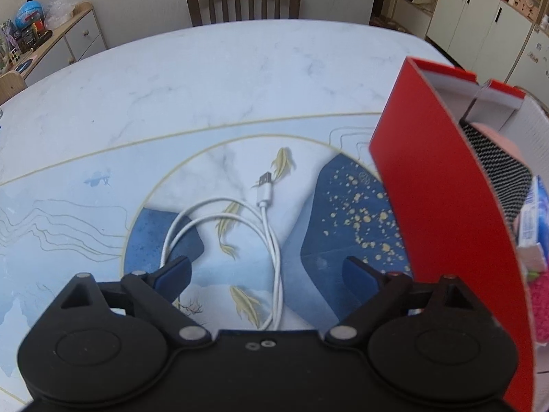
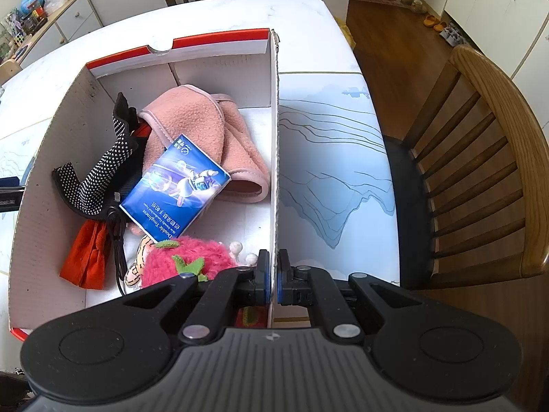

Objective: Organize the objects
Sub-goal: 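Move the left gripper back to the table and grasp the white cable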

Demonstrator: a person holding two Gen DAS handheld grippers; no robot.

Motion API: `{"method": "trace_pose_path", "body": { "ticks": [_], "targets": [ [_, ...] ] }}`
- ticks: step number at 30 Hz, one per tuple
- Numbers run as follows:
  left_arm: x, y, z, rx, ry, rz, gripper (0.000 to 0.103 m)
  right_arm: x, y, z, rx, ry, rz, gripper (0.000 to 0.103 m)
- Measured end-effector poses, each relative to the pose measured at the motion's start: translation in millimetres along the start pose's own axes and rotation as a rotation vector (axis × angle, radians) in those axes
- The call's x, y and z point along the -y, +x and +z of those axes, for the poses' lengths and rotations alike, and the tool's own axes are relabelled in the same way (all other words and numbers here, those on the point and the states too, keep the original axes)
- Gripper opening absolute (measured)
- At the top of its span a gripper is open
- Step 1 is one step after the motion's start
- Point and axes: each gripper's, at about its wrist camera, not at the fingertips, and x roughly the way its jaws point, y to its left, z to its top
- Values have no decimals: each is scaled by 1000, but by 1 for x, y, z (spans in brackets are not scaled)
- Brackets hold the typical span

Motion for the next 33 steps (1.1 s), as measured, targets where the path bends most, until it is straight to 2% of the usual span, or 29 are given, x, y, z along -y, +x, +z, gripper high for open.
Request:
{"method": "trace_pose_path", "body": {
  "ticks": [8, 13, 17, 26, 30, 33],
  "targets": [
    [7, 8, -1, -9, 24, 8, 76, 0, 0, 0, 0, -2, 3, 3],
    [11, 8, -1, -20, 31, -1, 57, 0, 0, 0, -1, -3, 4, 3],
    [11, 10, -2, -29, 28, -1, 46, 0, 0, 0, -1, -6, 6, 3],
    [4, 8, -1, -32, 3, -52, 24, 0, 1, -1, -1, -9, 7, 3],
    [-3, 8, 0, -30, -21, -60, 3, 0, 2, -1, -4, -7, 7, 3],
    [-9, 8, 0, -29, -42, -64, 2, -1, 2, -2, -5, -6, 8, 3]
  ]
}}
